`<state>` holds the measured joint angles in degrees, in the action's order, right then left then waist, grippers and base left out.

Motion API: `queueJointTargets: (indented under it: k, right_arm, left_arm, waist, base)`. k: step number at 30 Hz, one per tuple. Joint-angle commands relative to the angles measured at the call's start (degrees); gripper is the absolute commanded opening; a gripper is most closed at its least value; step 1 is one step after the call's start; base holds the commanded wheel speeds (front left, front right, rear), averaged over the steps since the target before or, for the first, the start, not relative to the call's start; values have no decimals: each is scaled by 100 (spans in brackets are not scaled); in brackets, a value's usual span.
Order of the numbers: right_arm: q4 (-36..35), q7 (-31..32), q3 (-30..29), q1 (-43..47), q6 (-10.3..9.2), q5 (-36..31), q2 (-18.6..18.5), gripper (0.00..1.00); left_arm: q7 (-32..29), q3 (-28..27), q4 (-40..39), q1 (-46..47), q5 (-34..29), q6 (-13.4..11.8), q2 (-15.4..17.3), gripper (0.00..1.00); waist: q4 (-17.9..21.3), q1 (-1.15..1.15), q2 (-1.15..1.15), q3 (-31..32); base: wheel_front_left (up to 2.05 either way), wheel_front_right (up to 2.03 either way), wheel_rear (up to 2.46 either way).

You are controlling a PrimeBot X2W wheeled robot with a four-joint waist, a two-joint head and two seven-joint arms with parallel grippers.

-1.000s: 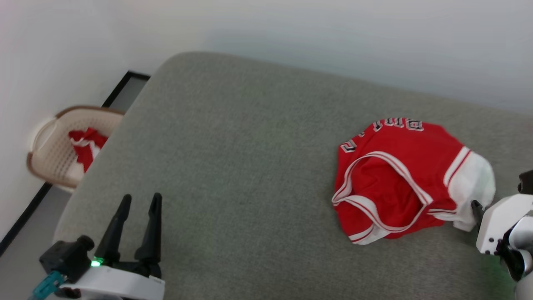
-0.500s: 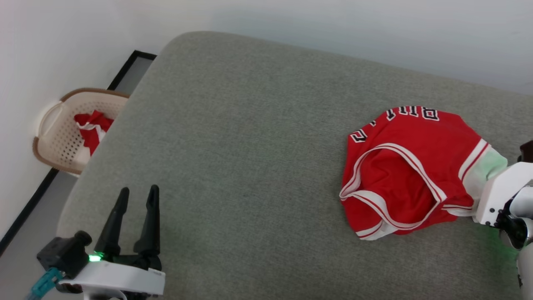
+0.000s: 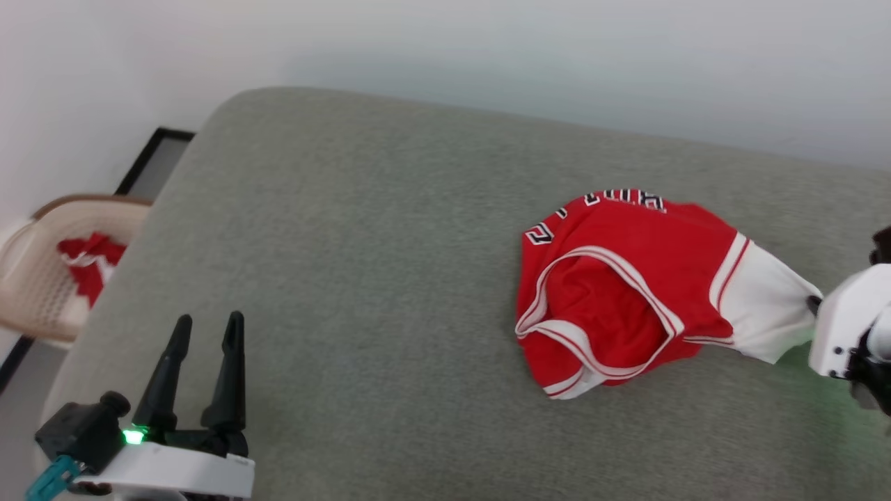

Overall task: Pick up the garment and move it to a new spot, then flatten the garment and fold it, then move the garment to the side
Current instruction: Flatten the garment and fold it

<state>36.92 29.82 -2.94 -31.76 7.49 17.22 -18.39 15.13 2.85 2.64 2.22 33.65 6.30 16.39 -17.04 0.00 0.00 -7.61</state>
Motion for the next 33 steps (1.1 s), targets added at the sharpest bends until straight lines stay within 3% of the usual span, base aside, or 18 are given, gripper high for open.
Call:
queueJointTargets:
  k: [1,15,22,29,31,32,33]
  right_arm:
    - [-206,84,0,202,0,107,-130,0]
    - [-1524,689,-989,1624,-1,41,-643,0]
    - [-1214,550,-1228,1840,-1,-57,-445,0]
    - [-281,460,-1208,1549,-1,-160,-255,0]
    - [-96,412,-1174,1425,-1,-190,-274,47]
    - [-45,392,-1149,1354,-1,-210,-287,94]
    - [-9,384,-1107,1295,-1,-224,-306,100]
  left_arm:
    - [0,-27,-41,-72,-61,15,41,100]
    - [-87,-26,-166,-165,14,-18,171,100]
    - [-147,74,-126,-33,49,5,185,100]
    - [-232,200,-51,81,122,31,246,100]
    - [-269,240,-47,104,134,44,284,100]
    - [-306,263,-42,109,134,49,312,100]
    - [-351,286,-48,120,139,54,338,100]
  waist:
    - [323,0,0,175]
    - [958,0,0,281]
    - [1013,0,0,210]
    - [1016,0,0,179]
    - [1022,0,0,183]
    - [1033,0,0,187]
    - [1050,0,0,193]
  base:
    - [0,0,0]
    - [0,0,0]
    - [0,0,0]
    - [0,0,0]
    - [0,0,0]
    - [0,0,0]
    - [0,0,0]
